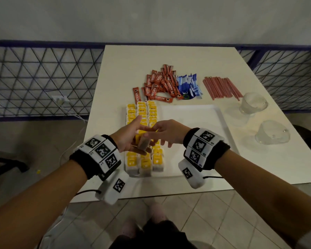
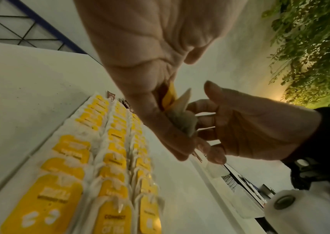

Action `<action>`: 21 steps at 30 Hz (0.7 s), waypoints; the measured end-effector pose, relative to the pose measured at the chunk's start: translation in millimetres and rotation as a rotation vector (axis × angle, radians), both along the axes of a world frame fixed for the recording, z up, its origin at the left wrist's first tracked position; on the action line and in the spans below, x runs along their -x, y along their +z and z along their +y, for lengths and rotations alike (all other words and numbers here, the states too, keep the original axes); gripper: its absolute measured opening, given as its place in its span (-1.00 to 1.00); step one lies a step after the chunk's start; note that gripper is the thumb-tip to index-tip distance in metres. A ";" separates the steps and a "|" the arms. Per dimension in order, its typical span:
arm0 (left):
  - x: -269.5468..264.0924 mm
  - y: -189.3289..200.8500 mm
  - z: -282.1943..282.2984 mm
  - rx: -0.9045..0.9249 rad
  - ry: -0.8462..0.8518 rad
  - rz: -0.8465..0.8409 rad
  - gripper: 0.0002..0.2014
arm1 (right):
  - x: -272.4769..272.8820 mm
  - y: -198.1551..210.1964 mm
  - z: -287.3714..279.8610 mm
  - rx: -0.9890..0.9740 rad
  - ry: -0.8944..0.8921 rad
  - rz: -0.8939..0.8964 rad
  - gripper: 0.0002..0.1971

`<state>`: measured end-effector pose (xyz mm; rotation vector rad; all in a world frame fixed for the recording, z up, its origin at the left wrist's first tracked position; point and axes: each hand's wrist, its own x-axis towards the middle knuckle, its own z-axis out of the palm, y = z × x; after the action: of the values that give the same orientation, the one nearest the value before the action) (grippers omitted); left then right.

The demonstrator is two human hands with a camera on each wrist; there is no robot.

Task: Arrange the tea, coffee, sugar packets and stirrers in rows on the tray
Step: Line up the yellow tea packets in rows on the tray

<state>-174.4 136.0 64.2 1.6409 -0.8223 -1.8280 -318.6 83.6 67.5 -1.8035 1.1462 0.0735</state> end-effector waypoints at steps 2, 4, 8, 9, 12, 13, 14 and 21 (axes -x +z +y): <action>-0.7 -0.5 2.4 0.013 0.019 0.019 -0.56 | -6.6 -0.2 1.3 0.002 -0.017 0.011 -0.64; -1.5 -0.7 4.7 0.023 0.037 0.025 -0.67 | -10.4 -2.4 2.1 0.000 -0.010 0.023 -0.69; -5.3 -3.2 10.3 0.023 0.109 0.076 -0.72 | -11.9 -8.1 3.9 -0.009 -0.051 -0.019 -0.86; -6.4 -3.6 12.0 0.021 0.122 0.091 -0.73 | -12.0 -9.4 4.9 -0.017 -0.066 -0.028 -0.88; -9.7 -7.2 15.5 0.037 0.171 0.115 -0.76 | -11.6 -13.0 8.4 -0.035 -0.097 -0.049 -0.95; -10.5 -8.6 16.4 0.055 0.201 0.120 -0.78 | -11.1 -14.3 9.1 -0.039 -0.113 -0.057 -0.92; -11.6 -11.1 16.9 0.082 0.234 0.122 -0.79 | -10.3 -16.1 9.7 -0.049 -0.136 -0.071 -0.87; -16.2 -22.6 21.3 0.190 0.297 0.088 -0.92 | -5.5 -24.3 16.5 -0.192 -0.345 -0.246 -0.81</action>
<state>-158.2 157.3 41.6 1.4637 -0.6529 -1.5546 -313.1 100.1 43.2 -1.3838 1.2108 -0.2281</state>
